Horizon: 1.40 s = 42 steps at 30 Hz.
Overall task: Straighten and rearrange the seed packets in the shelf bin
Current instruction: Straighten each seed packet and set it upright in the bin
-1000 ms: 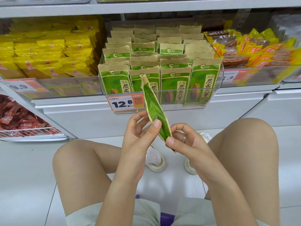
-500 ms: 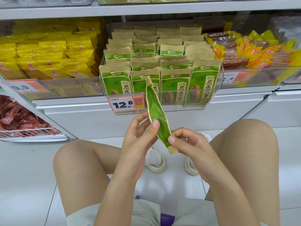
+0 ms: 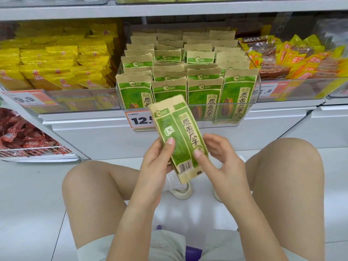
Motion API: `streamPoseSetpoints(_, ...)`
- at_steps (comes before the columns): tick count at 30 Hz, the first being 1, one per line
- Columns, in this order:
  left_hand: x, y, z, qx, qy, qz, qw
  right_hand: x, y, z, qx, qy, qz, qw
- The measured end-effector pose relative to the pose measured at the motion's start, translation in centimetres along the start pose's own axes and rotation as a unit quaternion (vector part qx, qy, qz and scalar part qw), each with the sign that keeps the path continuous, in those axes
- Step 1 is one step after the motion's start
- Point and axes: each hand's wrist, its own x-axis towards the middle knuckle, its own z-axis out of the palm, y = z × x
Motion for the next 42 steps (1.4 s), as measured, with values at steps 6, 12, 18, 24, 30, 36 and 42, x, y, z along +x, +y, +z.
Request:
streamPoseSetpoints(6, -0.4, -0.4, 0.3, 0.052, -0.111, -0.04, 0.992, 0.3, -1.8, -1.2, 0.226, 0.016, 0.073, 0.971)
streamPoseSetpoints(12, -0.1, -1.4, 1.8, 0.113, 0.023, 0.066, 0.991, 0.0, -1.7, -1.0, 0.221, 0.067, 0.072, 0.97)
streamPoseSetpoints(18, -0.6, -1.6, 2.5, 0.231, 0.118, 0.166, 0.951, -0.7, -2.2, 0.2, 0.212, 0.04, 0.026, 0.976)
streamPoseSetpoints(24, -0.6, -1.6, 2.3, 0.28, 0.151, 0.149, 0.936, -1.2, -2.3, 0.9, 0.176, 0.022, 0.011, 0.984)
streamPoseSetpoints(30, -0.5, -1.9, 2.3, 0.285, 0.144, 0.171, 0.932, -1.2, -2.6, 0.8, 0.177, 0.019, 0.011, 0.984)
streamPoseSetpoints(36, -0.6, -1.8, 2.2, 0.283, 0.137, 0.166, 0.935, -1.1, -2.4, 0.8, 0.175, 0.025, 0.022, 0.984)
streamPoseSetpoints(42, -0.7, -1.0, 2.1, 0.199, 0.135, 0.13, 0.962, -0.8, -2.0, 0.7, 0.196, -0.009, 0.025, 0.98)
